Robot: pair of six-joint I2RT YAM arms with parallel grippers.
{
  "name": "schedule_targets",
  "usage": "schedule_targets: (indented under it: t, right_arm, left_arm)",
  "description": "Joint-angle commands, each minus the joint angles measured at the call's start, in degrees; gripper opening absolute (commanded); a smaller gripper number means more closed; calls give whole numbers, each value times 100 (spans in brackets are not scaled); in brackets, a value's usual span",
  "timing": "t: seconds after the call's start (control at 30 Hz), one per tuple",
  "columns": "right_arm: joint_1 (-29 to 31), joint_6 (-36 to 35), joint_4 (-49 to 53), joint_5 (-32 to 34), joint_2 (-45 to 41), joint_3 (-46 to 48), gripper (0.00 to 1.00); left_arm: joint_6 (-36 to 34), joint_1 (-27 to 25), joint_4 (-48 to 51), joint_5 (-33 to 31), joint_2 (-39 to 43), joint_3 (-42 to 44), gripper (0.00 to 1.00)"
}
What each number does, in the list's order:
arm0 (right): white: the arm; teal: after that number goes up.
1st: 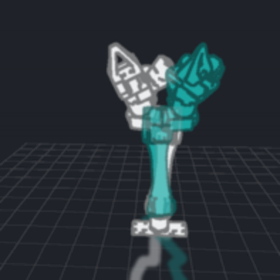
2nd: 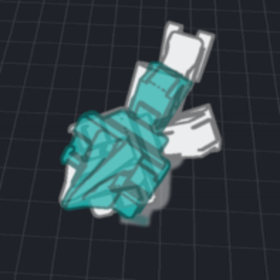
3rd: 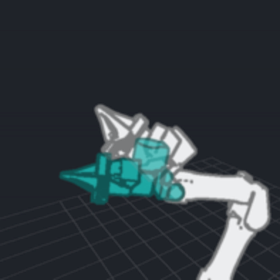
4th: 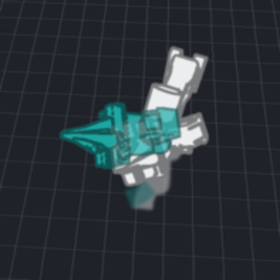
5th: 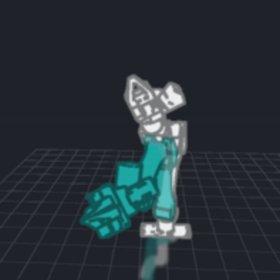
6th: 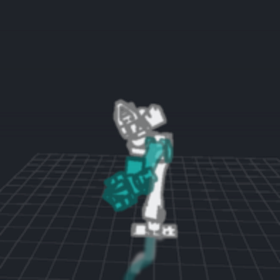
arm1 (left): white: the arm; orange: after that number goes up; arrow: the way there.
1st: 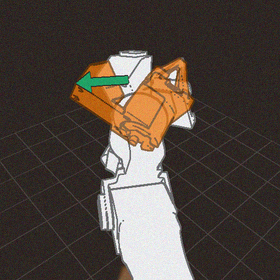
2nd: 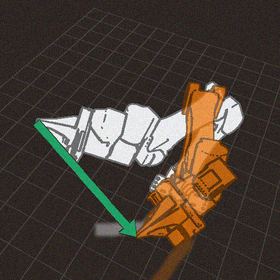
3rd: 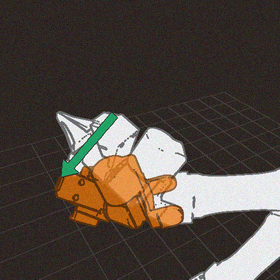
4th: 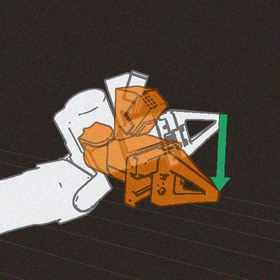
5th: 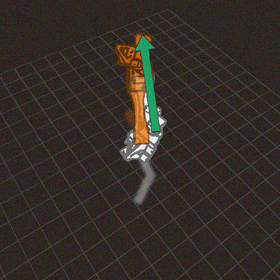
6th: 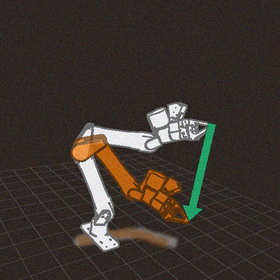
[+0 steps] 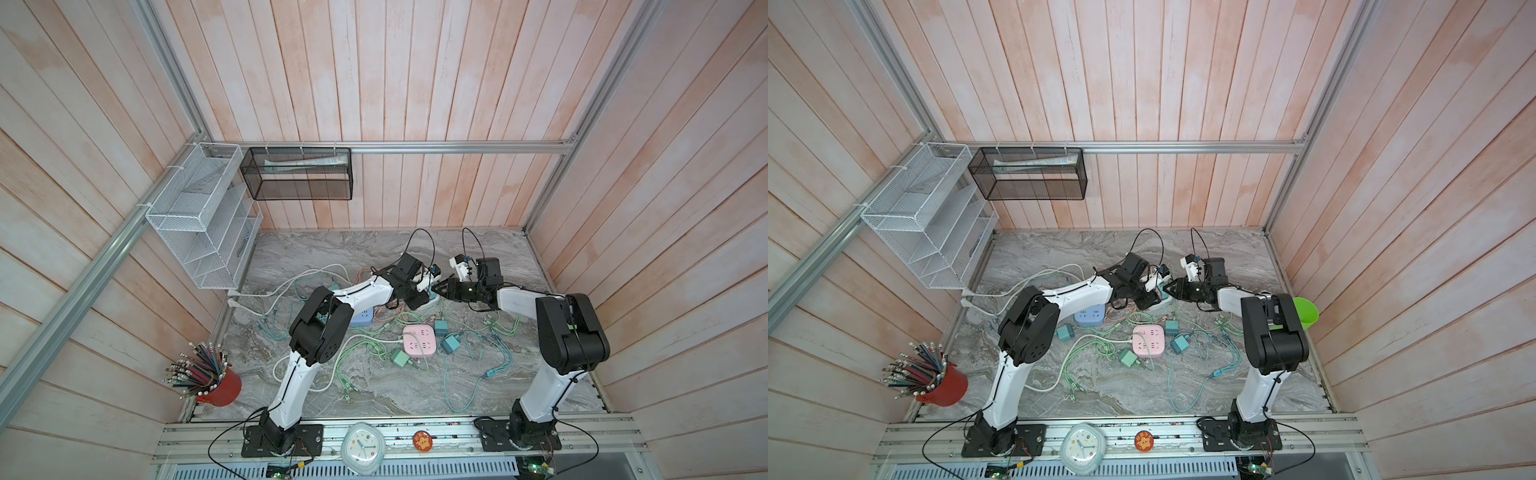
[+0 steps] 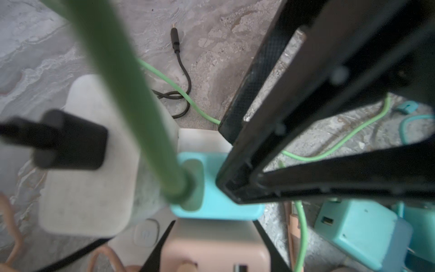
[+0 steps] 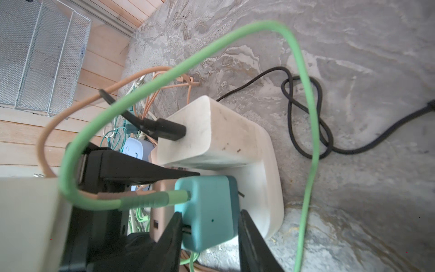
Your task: Pull the plug off the socket
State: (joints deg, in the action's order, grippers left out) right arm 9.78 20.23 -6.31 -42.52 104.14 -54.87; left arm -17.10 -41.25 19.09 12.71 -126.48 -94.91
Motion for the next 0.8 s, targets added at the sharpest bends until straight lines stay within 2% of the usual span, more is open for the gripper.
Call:
schedule_targets:
  t: [0.0,0.17,0.3,0.43,0.5,0.63,0.77]
  right_arm:
    - [202,-260,1472,923,529,415,36]
    - [202,-248,1452,929,537,431,36]
    - [195,-247,1456,931,529,425,36]
    - [200,-254,1474,956,537,416,36]
    - [195,-259,1482,982,542,423,36]
    - [195,-271,1490,1004,564,416,36]
    - [193,-266,1492,1009,551,407,36]
  left_arm:
    - [38,-122,-1147,-504,456,96,6]
    - [431,107,-1220,6,586,166,6]
    - [396,149,-1106,87,613,150,6]
    - [560,282,-1128,583,708,210,6]
    - [434,262,-1134,577,753,271,6]
    - [-280,36,-739,52,671,148,6]
    - [-189,63,-781,136,706,208,6]
